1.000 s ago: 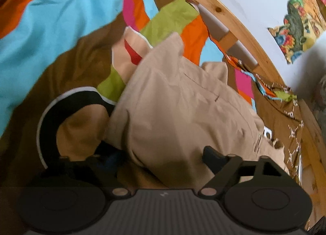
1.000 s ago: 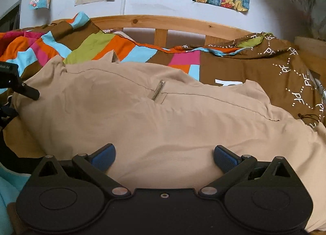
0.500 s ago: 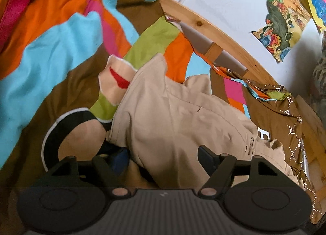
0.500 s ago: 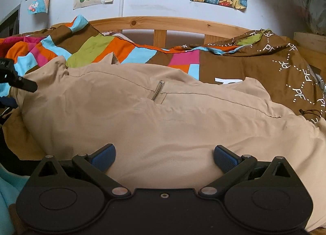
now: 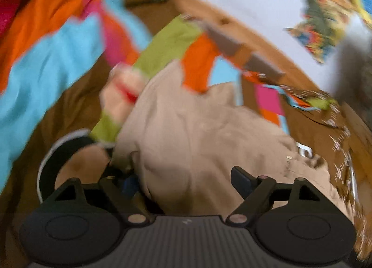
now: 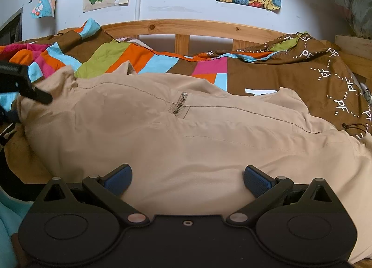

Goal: Fold large clothes

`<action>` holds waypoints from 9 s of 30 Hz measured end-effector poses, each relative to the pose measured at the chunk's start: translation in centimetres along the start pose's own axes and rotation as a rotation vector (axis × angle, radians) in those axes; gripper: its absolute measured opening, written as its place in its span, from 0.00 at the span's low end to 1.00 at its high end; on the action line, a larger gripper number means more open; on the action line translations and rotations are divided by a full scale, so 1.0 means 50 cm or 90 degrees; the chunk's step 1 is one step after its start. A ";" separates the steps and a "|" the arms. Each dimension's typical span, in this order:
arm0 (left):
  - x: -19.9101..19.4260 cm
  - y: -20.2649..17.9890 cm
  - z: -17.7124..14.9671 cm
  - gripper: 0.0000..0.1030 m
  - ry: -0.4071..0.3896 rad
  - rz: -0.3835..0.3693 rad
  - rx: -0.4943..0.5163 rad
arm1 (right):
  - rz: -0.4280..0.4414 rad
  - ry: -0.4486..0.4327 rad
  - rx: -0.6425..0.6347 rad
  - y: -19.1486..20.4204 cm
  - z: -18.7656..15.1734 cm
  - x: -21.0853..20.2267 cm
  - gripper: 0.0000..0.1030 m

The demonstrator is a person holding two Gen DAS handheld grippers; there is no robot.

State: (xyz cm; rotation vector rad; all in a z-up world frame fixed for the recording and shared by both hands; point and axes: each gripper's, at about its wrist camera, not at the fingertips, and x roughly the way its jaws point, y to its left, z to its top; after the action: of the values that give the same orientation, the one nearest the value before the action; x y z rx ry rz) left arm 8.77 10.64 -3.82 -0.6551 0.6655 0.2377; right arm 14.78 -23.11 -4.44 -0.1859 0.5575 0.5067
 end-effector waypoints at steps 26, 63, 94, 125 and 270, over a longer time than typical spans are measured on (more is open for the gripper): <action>-0.102 -0.355 0.065 0.10 -0.055 -0.176 0.310 | 0.065 -0.183 0.463 -0.309 0.098 -0.222 0.99; 0.050 -0.618 -0.314 0.58 0.208 -0.449 0.653 | -0.054 0.011 0.346 -0.485 -0.005 -0.148 0.09; 0.132 -0.327 -0.146 0.83 0.246 -0.235 0.252 | -0.105 0.123 0.189 -0.290 -0.020 -0.241 0.13; 0.142 -0.290 -0.182 0.89 0.234 -0.303 0.251 | -0.087 0.125 -0.021 -0.300 0.248 0.045 0.06; 0.132 -0.365 0.190 0.70 0.038 -0.233 0.420 | -0.076 -0.115 0.000 -0.124 0.207 0.017 0.14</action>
State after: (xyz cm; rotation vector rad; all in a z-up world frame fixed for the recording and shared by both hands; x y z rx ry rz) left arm 25.96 2.51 6.49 -0.1388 0.6209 -0.3354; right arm 23.27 -24.98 3.96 -0.1710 0.3675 0.4027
